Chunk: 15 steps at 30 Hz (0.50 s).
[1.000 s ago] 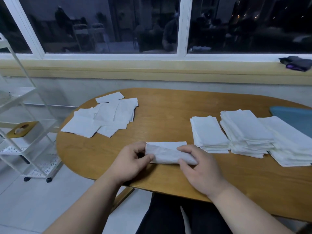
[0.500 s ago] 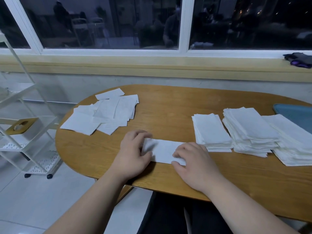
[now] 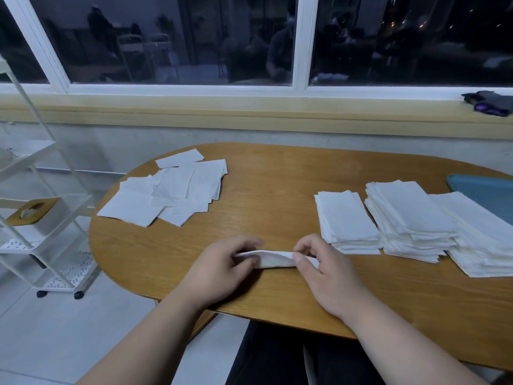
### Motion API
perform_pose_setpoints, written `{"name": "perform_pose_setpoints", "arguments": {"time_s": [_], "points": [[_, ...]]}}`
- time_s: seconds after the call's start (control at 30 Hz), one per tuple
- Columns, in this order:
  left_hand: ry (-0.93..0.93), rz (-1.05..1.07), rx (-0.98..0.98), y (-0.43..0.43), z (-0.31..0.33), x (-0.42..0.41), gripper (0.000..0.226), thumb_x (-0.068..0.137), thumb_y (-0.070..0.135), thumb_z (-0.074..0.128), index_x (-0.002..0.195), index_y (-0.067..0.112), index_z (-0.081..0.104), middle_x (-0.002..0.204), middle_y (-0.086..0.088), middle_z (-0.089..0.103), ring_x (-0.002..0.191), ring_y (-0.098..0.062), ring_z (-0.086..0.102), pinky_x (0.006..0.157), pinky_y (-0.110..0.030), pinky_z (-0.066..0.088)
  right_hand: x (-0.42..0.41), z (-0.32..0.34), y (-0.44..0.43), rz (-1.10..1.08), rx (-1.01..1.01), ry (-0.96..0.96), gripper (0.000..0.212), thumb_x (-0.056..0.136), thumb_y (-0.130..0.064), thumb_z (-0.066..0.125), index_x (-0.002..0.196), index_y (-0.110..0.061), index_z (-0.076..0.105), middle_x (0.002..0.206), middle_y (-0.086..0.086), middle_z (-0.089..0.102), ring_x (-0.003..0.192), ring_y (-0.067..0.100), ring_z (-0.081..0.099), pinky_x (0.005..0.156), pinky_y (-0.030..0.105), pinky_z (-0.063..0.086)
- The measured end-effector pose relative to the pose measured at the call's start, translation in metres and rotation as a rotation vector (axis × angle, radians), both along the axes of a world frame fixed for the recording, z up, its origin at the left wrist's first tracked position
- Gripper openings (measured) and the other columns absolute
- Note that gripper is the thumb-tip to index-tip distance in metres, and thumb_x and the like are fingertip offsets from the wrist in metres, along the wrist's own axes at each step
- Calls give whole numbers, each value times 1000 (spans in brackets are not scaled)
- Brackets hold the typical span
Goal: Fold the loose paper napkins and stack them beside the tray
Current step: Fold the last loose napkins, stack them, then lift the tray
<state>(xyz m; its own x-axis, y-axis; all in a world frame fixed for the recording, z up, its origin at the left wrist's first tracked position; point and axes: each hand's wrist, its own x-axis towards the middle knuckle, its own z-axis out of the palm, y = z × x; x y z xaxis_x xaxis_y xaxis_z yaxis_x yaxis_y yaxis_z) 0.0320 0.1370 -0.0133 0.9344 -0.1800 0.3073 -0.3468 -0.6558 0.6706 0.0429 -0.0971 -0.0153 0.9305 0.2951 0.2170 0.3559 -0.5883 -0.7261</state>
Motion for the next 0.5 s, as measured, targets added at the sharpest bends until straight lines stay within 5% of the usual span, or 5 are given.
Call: {"name": "perform_pose_setpoints", "arguments": {"time_s": [0.13,0.27,0.37,0.5], "points": [[102,153,-289,3,10,-4,40,91,19,71,117,48,61,99,13,62,66,6,54,68,-8,41,-6,2,2,53,61,74,35,92,-39,67,111,-59,46,109,-32,58,104,-13,53,85,16,46],[169,69,-318,6,9,-4,64,95,21,67,134,65,44,68,14,43,62,1,45,64,-11,38,-3,1,1,-35,269,91,39,98,-24,61,120,-53,49,63,-21,56,58,2,52,59,17,40],[226,-48,-267,13,5,1,76,97,16,63,134,75,33,68,14,38,66,-5,41,67,-15,37,4,0,0,-120,330,143,39,98,-20,60,126,-46,50,53,-12,38,50,6,35,52,21,34],[333,-124,-204,13,6,5,55,97,10,62,121,59,62,70,13,57,66,-9,51,68,-22,40,7,-2,1,-103,304,190,40,99,-24,59,126,-52,49,63,1,45,56,11,40,58,27,38]]}}
